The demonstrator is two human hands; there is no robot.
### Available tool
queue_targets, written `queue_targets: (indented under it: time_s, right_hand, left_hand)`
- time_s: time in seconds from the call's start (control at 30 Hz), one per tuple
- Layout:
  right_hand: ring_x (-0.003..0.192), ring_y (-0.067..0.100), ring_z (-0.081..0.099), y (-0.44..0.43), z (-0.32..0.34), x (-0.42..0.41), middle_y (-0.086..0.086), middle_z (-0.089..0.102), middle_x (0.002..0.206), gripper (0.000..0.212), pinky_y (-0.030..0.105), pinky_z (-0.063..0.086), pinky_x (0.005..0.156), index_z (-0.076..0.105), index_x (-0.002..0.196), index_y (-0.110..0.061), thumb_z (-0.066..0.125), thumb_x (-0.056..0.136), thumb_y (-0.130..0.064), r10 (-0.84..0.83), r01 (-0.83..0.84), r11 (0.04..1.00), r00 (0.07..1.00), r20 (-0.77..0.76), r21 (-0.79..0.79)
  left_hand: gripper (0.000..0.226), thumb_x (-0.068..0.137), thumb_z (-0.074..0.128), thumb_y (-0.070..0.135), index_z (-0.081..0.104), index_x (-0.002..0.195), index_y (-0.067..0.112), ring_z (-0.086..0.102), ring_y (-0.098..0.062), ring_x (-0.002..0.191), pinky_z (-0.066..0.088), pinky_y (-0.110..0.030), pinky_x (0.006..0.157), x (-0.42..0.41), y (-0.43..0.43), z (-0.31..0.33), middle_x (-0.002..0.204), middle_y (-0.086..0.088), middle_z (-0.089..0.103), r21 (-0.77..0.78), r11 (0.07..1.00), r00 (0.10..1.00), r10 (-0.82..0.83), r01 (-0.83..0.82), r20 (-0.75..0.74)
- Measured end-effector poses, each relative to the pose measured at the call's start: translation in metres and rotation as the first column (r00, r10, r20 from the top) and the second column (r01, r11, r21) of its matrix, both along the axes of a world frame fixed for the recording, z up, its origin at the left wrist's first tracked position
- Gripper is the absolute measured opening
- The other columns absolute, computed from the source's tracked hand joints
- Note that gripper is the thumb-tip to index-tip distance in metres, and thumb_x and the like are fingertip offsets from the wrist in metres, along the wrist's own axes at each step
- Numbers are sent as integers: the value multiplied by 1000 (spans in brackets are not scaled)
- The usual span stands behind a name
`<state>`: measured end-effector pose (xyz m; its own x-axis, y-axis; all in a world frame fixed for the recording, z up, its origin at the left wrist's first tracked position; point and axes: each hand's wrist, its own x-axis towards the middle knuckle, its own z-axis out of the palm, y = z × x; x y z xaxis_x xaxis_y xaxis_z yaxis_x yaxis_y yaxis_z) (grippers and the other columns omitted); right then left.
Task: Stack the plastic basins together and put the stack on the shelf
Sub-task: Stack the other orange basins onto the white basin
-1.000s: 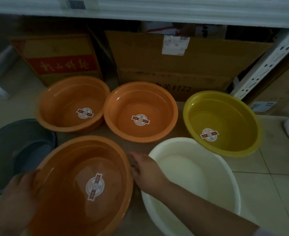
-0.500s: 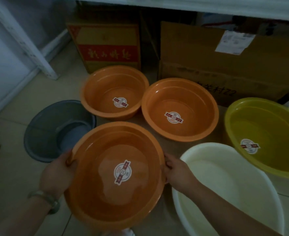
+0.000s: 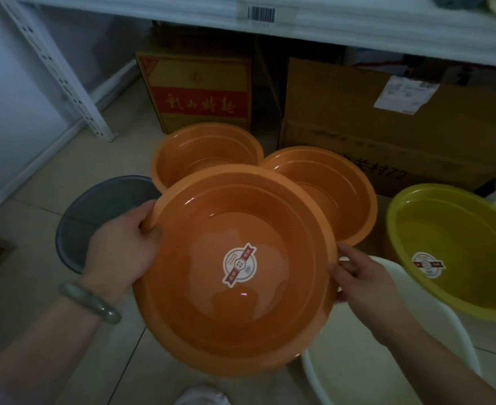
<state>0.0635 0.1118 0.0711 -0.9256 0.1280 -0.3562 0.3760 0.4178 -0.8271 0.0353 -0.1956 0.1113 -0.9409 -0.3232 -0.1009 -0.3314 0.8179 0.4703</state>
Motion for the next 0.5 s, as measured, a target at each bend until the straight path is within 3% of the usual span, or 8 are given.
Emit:
queue_targets:
  time_s: [0.07, 0.17, 0.3, 0.5]
  right_hand:
    - [67, 19, 70, 21, 11, 3, -6, 74, 71, 39, 48, 57, 71, 54, 123, -37, 57, 88, -21, -87, 88, 996, 996, -16, 22]
    - [63, 13, 67, 55, 30, 17, -9, 72, 64, 36, 38, 54, 63, 56, 121, -35, 58, 89, -20, -234, 236, 972, 970, -67, 19]
    - [68, 16, 61, 100, 45, 48, -7, 66, 75, 42, 32, 48, 57, 55, 128, -25, 61, 87, -23, -440, 444, 895, 894, -79, 39]
    - [75, 23, 67, 150, 25, 99, 1, 72, 81, 48, 42, 54, 73, 57, 127, -28, 68, 80, -28, -581, 572, 804, 814, 13, 164]
  left_hand:
    - [47, 90, 49, 34, 43, 137, 38, 59, -14, 91, 44, -29, 73, -6, 18, 6, 114, 2, 65, 33, 997, 997, -68, 69, -27]
    - [52, 90, 50, 35, 36, 141, 37, 57, -24, 113, 43, -33, 89, -16, 54, 13, 129, -1, 60, 35, 983, 981, -177, 181, -77]
    - [59, 89, 52, 35, 33, 144, 29, 52, -25, 122, 38, -33, 99, -24, 110, 11, 138, -4, 54, 37, 938, 935, -341, 346, -96]
    - [56, 90, 49, 38, 33, 143, 27, 56, -24, 116, 42, -31, 93, -14, 178, -13, 130, -5, 60, 10, 821, 821, -571, 571, -35]
